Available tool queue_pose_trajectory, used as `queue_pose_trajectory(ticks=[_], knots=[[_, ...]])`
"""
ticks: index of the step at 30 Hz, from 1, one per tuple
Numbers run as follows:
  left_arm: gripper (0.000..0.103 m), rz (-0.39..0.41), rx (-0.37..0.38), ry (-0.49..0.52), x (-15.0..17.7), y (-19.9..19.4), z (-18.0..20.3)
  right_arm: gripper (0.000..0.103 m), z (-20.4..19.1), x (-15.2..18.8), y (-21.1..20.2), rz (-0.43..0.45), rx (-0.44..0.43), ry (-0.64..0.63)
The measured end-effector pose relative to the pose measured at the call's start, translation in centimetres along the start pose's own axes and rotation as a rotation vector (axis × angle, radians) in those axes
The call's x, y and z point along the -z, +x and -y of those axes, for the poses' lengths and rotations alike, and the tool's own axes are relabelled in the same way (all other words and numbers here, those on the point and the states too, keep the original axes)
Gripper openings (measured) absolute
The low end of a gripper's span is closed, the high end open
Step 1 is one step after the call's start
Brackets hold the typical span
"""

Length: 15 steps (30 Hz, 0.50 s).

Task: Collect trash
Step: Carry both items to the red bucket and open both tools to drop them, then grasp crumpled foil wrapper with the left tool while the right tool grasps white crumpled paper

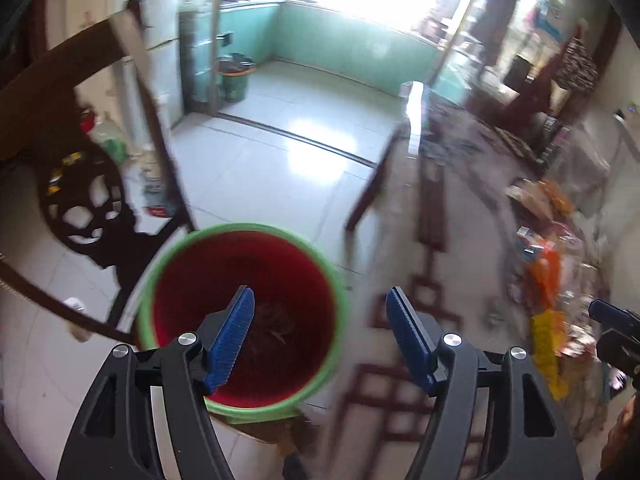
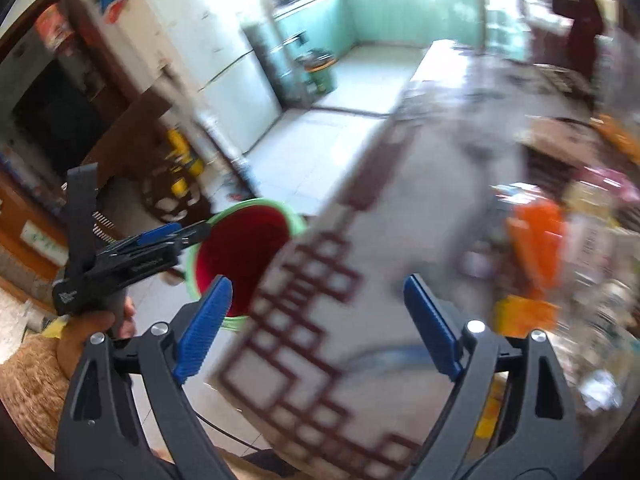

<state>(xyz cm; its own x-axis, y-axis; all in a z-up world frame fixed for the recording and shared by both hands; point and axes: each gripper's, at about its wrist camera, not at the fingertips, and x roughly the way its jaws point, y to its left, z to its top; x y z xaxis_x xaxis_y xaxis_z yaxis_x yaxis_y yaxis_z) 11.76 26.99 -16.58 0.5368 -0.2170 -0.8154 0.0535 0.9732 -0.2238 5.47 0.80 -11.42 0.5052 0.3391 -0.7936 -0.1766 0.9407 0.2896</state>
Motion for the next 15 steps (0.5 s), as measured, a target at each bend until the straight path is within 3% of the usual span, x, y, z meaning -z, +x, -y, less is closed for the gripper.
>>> queue_pose_trajectory(ticks=[10,15], knots=[[0.07,0.031,0.165,0.148,0.8,-1.7,11.6,0.087,17.0,6.2,-10.6,0.059,0.34,0.253],[0.071,0.018,0.202,0.151,2.7,-2.4,16.9,0.087,23.1,8.6,-11.6,0.01,0.36,0.288]])
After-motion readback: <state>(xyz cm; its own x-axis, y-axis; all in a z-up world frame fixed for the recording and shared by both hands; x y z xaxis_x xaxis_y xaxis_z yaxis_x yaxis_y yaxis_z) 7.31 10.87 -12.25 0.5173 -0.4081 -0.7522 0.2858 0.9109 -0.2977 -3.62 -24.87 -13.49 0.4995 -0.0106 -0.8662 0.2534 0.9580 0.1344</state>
